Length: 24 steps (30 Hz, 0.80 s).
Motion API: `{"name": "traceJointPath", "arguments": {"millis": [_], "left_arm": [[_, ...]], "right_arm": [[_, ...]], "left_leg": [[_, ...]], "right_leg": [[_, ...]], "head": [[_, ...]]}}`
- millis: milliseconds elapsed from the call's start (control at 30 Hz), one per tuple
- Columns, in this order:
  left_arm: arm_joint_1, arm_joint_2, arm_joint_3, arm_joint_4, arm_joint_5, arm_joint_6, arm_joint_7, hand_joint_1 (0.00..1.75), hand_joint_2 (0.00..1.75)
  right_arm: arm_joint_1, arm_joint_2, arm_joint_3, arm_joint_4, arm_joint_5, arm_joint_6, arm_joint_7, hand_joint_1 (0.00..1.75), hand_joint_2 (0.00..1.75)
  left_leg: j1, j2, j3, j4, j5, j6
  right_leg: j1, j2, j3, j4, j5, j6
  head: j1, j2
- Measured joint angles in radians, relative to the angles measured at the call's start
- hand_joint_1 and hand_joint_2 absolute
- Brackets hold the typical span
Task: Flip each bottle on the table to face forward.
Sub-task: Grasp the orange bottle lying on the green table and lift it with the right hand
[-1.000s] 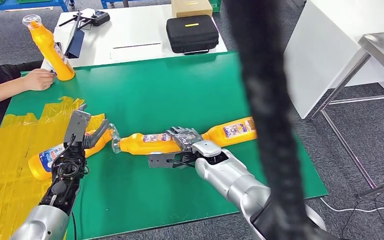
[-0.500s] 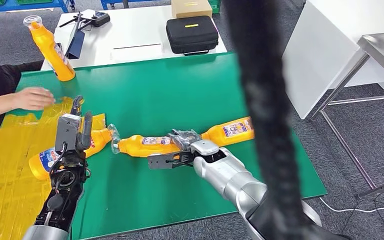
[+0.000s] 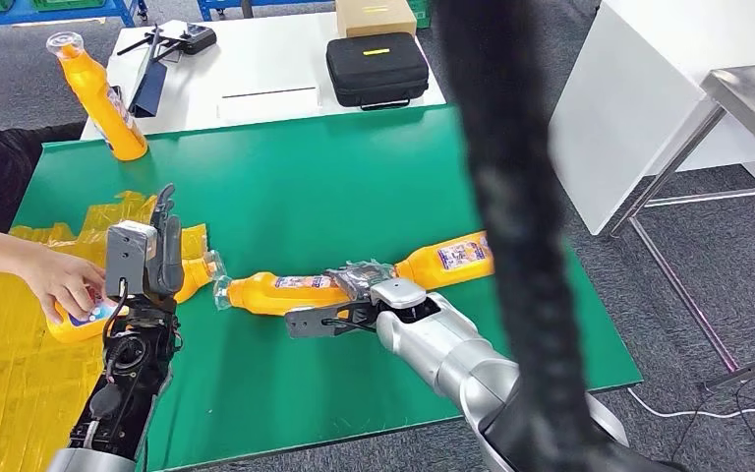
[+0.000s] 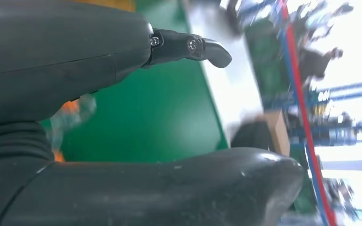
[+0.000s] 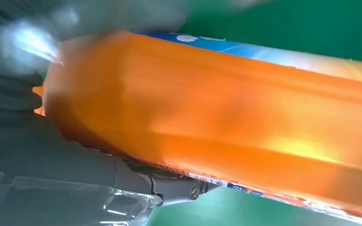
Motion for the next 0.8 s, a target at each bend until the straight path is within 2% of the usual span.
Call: {"name": "traceJointPath", "arguments": {"millis": [67, 200, 433, 600, 800], "left_arm": [[0.002, 0.001, 0.006, 0.000, 0.095, -0.059, 0.016, 0.00, 1.75], [0.020, 0.009, 0.046, -0.003, 0.245, -0.119, 0.023, 0.00, 1.75], [0.078, 0.024, 0.121, -0.053, 0.370, -0.179, 0.034, 0.00, 1.75], [0.116, 0.026, 0.183, -0.119, 0.406, -0.188, 0.038, 0.00, 1.75], [0.138, 0.025, 0.223, -0.172, 0.426, -0.215, 0.058, 0.00, 1.75]], "right_arm": [[0.002, -0.001, -0.018, 0.000, -0.051, -0.038, -0.002, 1.75, 1.75], [0.020, -0.020, -0.111, -0.035, -0.191, -0.127, -0.053, 1.75, 1.75], [0.078, -0.079, -0.275, -0.221, -0.324, -0.203, -0.113, 1.75, 1.75], [0.148, -0.121, -0.363, -0.408, -0.372, -0.227, -0.107, 1.75, 1.75], [0.217, -0.132, -0.418, -0.563, -0.397, -0.244, -0.115, 1.75, 1.75]], "left_leg": [[0.000, 0.000, 0.000, 0.000, 0.000, 0.000], [0.000, 0.000, -0.001, 0.000, 0.000, 0.000], [0.000, -0.003, -0.003, 0.000, 0.000, 0.000], [0.000, -0.002, -0.005, 0.000, 0.000, 0.000], [0.000, -0.002, -0.006, 0.000, -0.001, 0.000]], "right_leg": [[0.000, 0.000, 0.000, 0.000, 0.000, 0.000], [0.000, 0.000, 0.000, 0.000, 0.000, 0.000], [0.000, -0.001, -0.002, 0.000, 0.000, 0.000], [0.000, -0.001, -0.004, 0.000, 0.000, 0.000], [0.000, -0.001, -0.005, 0.000, 0.000, 0.000]], "head": [[0.000, 0.000], [0.000, 0.000], [0.000, 0.000], [0.000, 0.000], [0.000, 0.000]]}}
